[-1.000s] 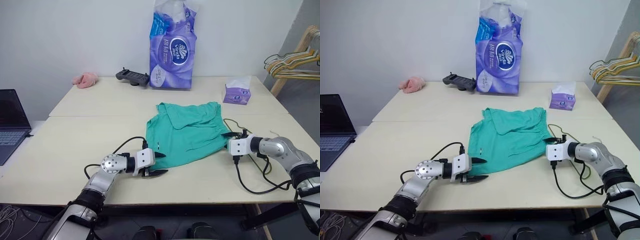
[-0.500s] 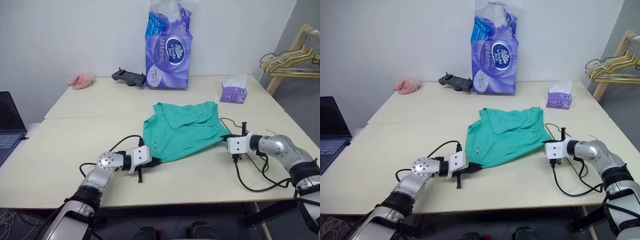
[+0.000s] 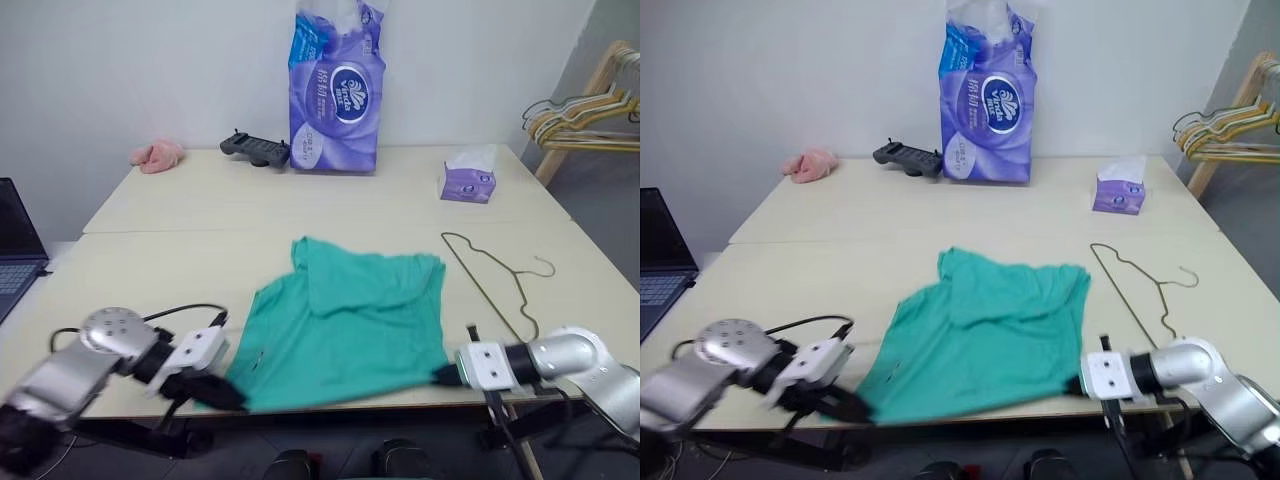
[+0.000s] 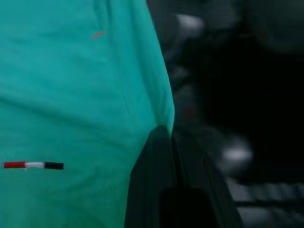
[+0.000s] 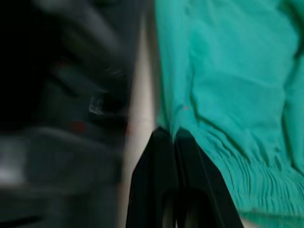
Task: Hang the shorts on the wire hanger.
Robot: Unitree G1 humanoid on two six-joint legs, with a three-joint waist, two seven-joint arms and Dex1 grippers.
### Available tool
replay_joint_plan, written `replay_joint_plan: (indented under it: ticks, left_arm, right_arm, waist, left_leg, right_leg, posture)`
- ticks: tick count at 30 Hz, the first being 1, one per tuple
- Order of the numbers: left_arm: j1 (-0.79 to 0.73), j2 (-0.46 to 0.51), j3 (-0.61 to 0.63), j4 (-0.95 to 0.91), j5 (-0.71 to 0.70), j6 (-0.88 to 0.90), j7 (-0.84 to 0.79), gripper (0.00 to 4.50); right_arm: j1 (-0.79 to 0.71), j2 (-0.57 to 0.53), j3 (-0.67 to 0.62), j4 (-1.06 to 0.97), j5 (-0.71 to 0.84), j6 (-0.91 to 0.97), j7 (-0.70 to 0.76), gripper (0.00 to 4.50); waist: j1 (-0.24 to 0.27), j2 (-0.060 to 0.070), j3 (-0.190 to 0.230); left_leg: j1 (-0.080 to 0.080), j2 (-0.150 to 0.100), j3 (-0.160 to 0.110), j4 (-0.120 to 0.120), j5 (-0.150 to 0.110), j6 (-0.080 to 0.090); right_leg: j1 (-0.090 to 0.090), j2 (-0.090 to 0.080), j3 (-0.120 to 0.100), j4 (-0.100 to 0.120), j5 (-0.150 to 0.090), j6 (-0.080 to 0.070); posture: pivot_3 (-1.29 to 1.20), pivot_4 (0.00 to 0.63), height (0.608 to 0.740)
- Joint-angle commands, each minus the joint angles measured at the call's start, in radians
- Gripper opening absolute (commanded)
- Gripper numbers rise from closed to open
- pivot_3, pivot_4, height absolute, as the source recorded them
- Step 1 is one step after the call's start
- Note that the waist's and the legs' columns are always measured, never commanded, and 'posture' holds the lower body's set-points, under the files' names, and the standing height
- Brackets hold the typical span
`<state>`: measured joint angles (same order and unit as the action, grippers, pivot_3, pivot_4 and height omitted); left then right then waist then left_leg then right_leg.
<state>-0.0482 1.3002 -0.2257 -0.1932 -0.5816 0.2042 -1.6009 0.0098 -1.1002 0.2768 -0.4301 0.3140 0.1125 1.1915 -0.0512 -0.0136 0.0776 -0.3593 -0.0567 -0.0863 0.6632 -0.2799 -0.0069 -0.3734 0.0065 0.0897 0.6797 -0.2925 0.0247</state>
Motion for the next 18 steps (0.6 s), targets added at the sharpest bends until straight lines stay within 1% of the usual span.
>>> replay_joint_plan:
  ticks: [1, 2, 3, 4, 5, 6, 7, 8, 9, 10, 11, 12, 13, 14, 15, 16, 17, 18]
  left_arm:
    - [-0.197, -0.128, -0.047, 0.123, 0.047, 0.047, -0.001, 0.04]
    - [-0.268, -0.194, -0.072, 0.192, 0.098, 0.042, 0.006, 0.04]
    - [-0.417, -0.338, -0.104, 0.389, 0.201, -0.034, 0.087, 0.04]
    - [-0.519, -0.435, -0.122, 0.535, 0.272, -0.095, 0.142, 0.04]
    - [-0.658, -0.543, -0.145, 0.753, 0.384, -0.24, 0.271, 0.04]
    - [-0.759, -0.619, -0.159, 0.922, 0.467, -0.353, 0.361, 0.04]
    - [-0.94, -0.695, -0.181, 1.13, 0.59, -0.434, 0.718, 0.04]
    - [-1.07, -0.749, -0.197, 1.283, 0.679, -0.489, 0.983, 0.04]
    - [-1.201, -0.769, -0.236, 1.388, 0.781, -0.5, 1.27, 0.04]
    - [-1.332, -0.764, -0.24, 1.458, 0.843, -0.491, 1.497, 0.04]
    - [-1.42, -0.746, -0.231, 1.494, 0.87, -0.485, 1.614, 0.04]
    - [-1.496, -0.727, -0.216, 1.519, 0.89, -0.49, 1.694, 0.04]
    - [-1.548, -0.711, -0.205, 1.534, 0.906, -0.504, 1.739, 0.04]
    - [-1.575, -0.703, -0.201, 1.544, 0.925, -0.516, 1.765, 0.04]
    - [-1.61, -0.686, -0.203, 1.548, 0.951, -0.543, 1.793, 0.04]
    - [-1.637, -0.666, -0.199, 1.548, 0.969, -0.57, 1.814, 0.04]
    - [-1.655, -0.647, -0.19, 1.546, 0.979, -0.598, 1.822, 0.04]
    - [-1.653, -0.639, -0.174, 1.546, 0.975, -0.619, 1.787, 0.04]
  right_arm:
    - [-0.177, 0.107, -0.001, 0.055, 0.047, 0.158, -0.01, 0.0]
    - [-0.236, 0.155, 0.022, 0.113, 0.018, 0.161, -0.017, 0.0]
    - [-0.376, 0.263, 0.058, 0.307, -0.063, 0.115, -0.056, 0.0]
    - [-0.474, 0.336, 0.079, 0.449, -0.119, 0.079, -0.081, 0.0]
    - [-0.616, 0.423, 0.103, 0.677, -0.21, -0.024, -0.155, 0.0]
    - [-0.719, 0.485, 0.117, 0.854, -0.275, -0.112, -0.205, 0.0]
    - [-0.922, 0.562, 0.143, 1.139, -0.391, -0.193, -0.478, 0.0]
    - [-1.071, 0.616, 0.161, 1.353, -0.474, -0.254, -0.682, 0.0]
    - [-1.223, 0.647, 0.202, 1.516, -0.573, -0.291, -0.941, 0.0]
    - [-1.373, 0.658, 0.227, 1.629, -0.651, -0.308, -1.154, 0.0]
    - [-1.469, 0.658, 0.235, 1.685, -0.688, -0.323, -1.266, 0.0]
    - [-1.547, 0.661, 0.23, 1.726, -0.707, -0.336, -1.336, 0.0]
    - [-1.593, 0.667, 0.215, 1.751, -0.71, -0.351, -1.359, 0.0]
    - [-1.615, 0.674, 0.203, 1.769, -0.714, -0.364, -1.371, 0.0]
    - [-1.637, 0.68, 0.201, 1.778, -0.729, -0.386, -1.387, 0.0]
    - [-1.646, 0.688, 0.193, 1.781, -0.735, -0.412, -1.388, 0.0]
    - [-1.647, 0.698, 0.191, 1.783, -0.746, -0.433, -1.385, 0.0]
    - [-1.638, 0.709, 0.191, 1.784, -0.757, -0.455, -1.372, 0.0]
  waist:
    - [0.007, 0.001, 0.002]
    - [0.011, -0.004, 0.004]
    - [0.017, 0.002, 0.001]
    - [0.02, 0.0, -0.002]
    - [0.023, -0.004, -0.002]
    - [0.026, -0.009, -0.003]
    - [0.026, -0.014, -0.006]
    - [0.024, -0.019, -0.003]
    - [0.024, -0.025, -0.004]
    - [0.02, -0.028, -0.006]
    - [0.016, -0.03, -0.005]
    - [0.014, -0.031, -0.006]
    - [0.011, -0.031, -0.006]
    - [0.003, -0.03, -0.01]
    - [0.001, -0.03, -0.02]
    - [0.0, -0.029, -0.025]
    - [0.0, -0.027, -0.029]
    - [-0.001, -0.027, -0.029]
  left_leg:
    - [0.004, 0.002, 0.003, 0.0, 0.0, 0.0]
    - [0.012, 0.002, 0.005, -0.001, 0.0, 0.0]
    - [0.014, 0.002, 0.006, -0.001, 0.0, 0.0]
    - [0.015, 0.002, 0.008, -0.001, 0.0, 0.0]
    - [0.017, 0.002, 0.008, 0.0, 0.001, 0.001]
    - [0.017, 0.002, 0.008, 0.002, 0.002, 0.002]
    - [0.011, 0.001, 0.007, 0.002, 0.005, -0.001]
    - [0.004, 0.001, 0.006, 0.002, 0.009, -0.007]
    - [-0.007, 0.001, 0.005, 0.005, 0.012, -0.013]
    - [-0.027, -0.002, 0.004, 0.001, 0.018, -0.02]
    - [-0.044, -0.002, 0.005, 0.008, 0.02, -0.022]
    - [-0.07, -0.001, 0.009, 0.011, 0.02, -0.023]
    - [-0.084, -0.002, 0.012, 0.008, 0.02, -0.023]
    - [-0.085, -0.002, 0.016, 0.002, 0.02, -0.024]
    - [-0.084, -0.003, 0.016, -0.004, 0.019, -0.024]
    - [-0.082, -0.003, 0.015, -0.004, 0.019, -0.024]
    - [-0.072, -0.004, 0.012, -0.005, 0.018, -0.022]
    - [-0.064, -0.004, 0.01, -0.007, 0.015, -0.016]
  right_leg:
    - [0.002, -0.001, -0.002, 0.0, -0.001, -0.001]
    - [0.005, -0.004, -0.004, -0.001, -0.001, -0.002]
    - [0.007, -0.006, -0.006, -0.002, -0.002, -0.002]
    - [0.007, -0.006, -0.007, -0.001, -0.002, -0.002]
    - [0.01, -0.007, -0.01, -0.002, 0.0, -0.001]
    - [0.01, -0.006, -0.019, -0.001, 0.005, -0.001]
    - [0.009, -0.003, -0.02, -0.002, 0.011, 0.004]
    - [0.001, -0.008, -0.02, -0.001, 0.02, 0.0]
    - [-0.013, -0.01, -0.02, 0.002, 0.021, -0.001]
    - [-0.034, -0.012, -0.019, 0.0, 0.026, -0.001]
    - [-0.053, -0.013, -0.019, 0.005, 0.026, 0.0]
    - [-0.084, -0.018, -0.024, 0.019, 0.026, 0.0]
    - [-0.103, -0.021, -0.028, 0.021, 0.026, 0.0]
    - [-0.11, -0.025, -0.031, 0.026, 0.026, 0.0]
    - [-0.113, -0.027, -0.033, 0.027, 0.026, 0.0]
    - [-0.111, -0.027, -0.035, 0.025, 0.026, 0.0]
    - [-0.102, -0.028, -0.037, 0.021, 0.026, 0.0]
    - [-0.095, -0.028, -0.042, 0.016, 0.026, 0.0]
  posture:
    - [-0.02, 0.039, 0.74]
    - [-0.01, 0.03, 0.74]
    - [0.0, 0.023, 0.74]
    - [0.0, 0.015, 0.74]
    - [0.0, 0.009, 0.74]
    - [0.01, 0.001, 0.74]
    - [0.04, 0.0, 0.74]
    - [0.05, 0.0, 0.74]
    - [0.05, 0.0, 0.74]
    - [0.06, 0.0, 0.74]
    - [0.06, 0.0, 0.74]
    - [0.06, 0.0, 0.74]
    - [0.07, 0.0, 0.74]
    - [0.07, 0.0, 0.74]
    - [0.09, 0.0, 0.74]
    - [0.1, 0.0, 0.74]
    - [0.11, 0.0, 0.74]
    - [0.12, 0.0, 0.74]
